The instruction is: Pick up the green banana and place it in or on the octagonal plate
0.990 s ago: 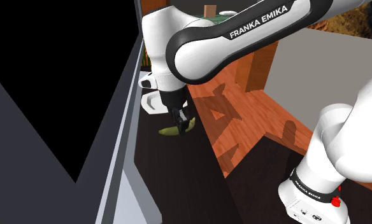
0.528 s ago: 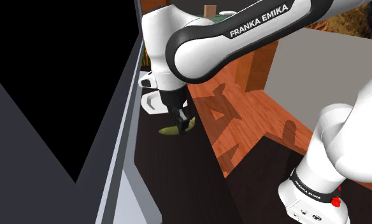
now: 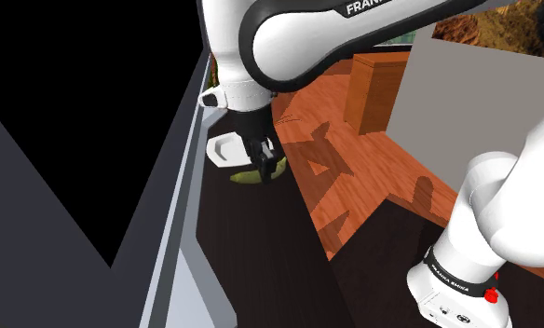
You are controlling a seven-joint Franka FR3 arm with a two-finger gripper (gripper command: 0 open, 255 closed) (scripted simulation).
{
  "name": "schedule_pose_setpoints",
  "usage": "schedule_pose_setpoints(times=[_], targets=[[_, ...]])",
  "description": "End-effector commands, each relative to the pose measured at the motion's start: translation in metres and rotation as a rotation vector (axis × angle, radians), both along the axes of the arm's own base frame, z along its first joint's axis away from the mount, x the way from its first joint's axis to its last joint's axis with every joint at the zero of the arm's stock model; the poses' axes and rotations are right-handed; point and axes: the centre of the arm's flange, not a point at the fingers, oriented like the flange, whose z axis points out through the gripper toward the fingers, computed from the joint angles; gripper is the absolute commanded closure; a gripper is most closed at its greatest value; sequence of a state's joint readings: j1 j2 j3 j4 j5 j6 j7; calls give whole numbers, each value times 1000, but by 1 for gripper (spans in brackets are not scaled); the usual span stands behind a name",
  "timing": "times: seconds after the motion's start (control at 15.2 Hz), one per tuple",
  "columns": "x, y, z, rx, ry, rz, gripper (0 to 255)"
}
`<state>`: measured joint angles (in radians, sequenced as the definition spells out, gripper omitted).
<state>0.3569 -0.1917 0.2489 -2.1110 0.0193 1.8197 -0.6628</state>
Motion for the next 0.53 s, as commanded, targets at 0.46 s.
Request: schedule_pose_setpoints(times=[0.46], targets=[[1, 0, 47, 0, 0, 0, 255]])
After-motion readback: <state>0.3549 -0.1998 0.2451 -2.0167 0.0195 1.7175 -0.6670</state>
